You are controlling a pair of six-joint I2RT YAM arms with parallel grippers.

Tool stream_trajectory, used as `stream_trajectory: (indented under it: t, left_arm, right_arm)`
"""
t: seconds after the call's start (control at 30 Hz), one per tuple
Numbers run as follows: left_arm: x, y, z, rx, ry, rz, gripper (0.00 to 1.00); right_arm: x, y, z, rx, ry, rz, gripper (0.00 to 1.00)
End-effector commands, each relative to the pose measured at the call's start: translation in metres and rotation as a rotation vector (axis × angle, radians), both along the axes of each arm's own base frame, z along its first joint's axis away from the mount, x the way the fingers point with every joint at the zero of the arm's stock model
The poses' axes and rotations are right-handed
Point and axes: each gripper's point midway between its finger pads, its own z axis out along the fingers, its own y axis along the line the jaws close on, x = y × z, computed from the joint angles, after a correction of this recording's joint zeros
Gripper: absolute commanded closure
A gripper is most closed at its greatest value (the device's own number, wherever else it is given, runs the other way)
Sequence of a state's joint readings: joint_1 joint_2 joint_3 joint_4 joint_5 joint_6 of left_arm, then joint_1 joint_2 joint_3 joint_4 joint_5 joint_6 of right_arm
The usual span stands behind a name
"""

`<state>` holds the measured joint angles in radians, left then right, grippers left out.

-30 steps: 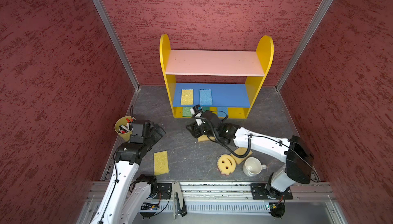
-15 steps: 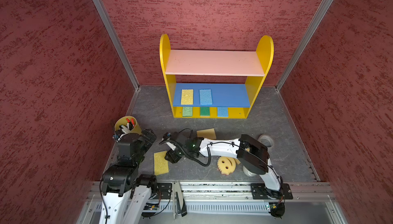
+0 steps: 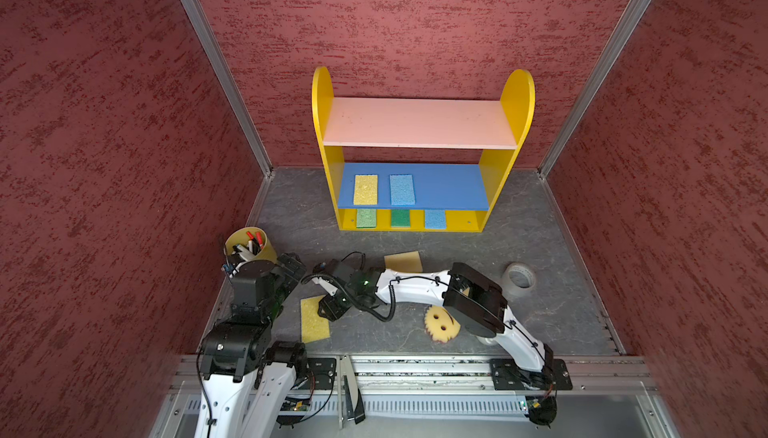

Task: Place and organize the cleaning sponges onto the shelf
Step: 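Draw the right gripper back from the shelf toward the table center, then position the open right gripper above the cream sponge on the table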

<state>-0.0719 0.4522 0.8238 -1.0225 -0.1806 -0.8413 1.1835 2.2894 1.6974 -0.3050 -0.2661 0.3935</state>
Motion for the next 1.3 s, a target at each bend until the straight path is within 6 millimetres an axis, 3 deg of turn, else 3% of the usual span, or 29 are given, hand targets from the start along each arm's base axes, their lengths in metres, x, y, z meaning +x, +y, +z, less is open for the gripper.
stream_trajectory:
  t: [0.0,0.1,0.27,0.47,0.63,0.8,1.03,1.27]
  left_arm:
    - [0.006,-0.001,-0.002,-0.011,-0.008,-0.003,0.0]
    - [0.009,-0.006,-0.005,-0.022,-0.012,-0.026,0.0]
    - [0.02,-0.015,-0.017,-0.026,0.012,-0.084,0.02]
    - [0.035,-0.026,-0.029,-0.064,0.033,-0.131,0.04]
    - [0.042,-0.032,-0.031,-0.088,0.023,-0.153,0.04]
    - [0.042,-0.032,-0.03,-0.083,0.028,-0.157,0.04]
    - [0.044,-0.034,-0.032,-0.095,0.026,-0.158,0.04]
    - [0.047,-0.039,-0.04,-0.114,0.045,-0.183,0.04]
  right_arm:
    - [0.017,-0.018,0.005,-0.021,-0.011,-0.071,0.45]
    - [0.037,-0.049,0.016,0.016,-0.007,-0.175,0.46]
    - [0.067,-0.139,0.025,-0.002,-0.019,-0.399,0.45]
    - [0.087,-0.237,0.036,-0.053,-0.071,-0.624,0.42]
    - [0.102,-0.289,0.032,-0.074,-0.06,-0.775,0.41]
    - [0.115,-0.304,0.04,-0.052,-0.073,-0.824,0.41]
    - [0.141,-0.294,0.091,-0.014,-0.195,-0.796,0.44]
    - [0.147,-0.292,0.087,-0.035,-0.198,-0.79,0.44]
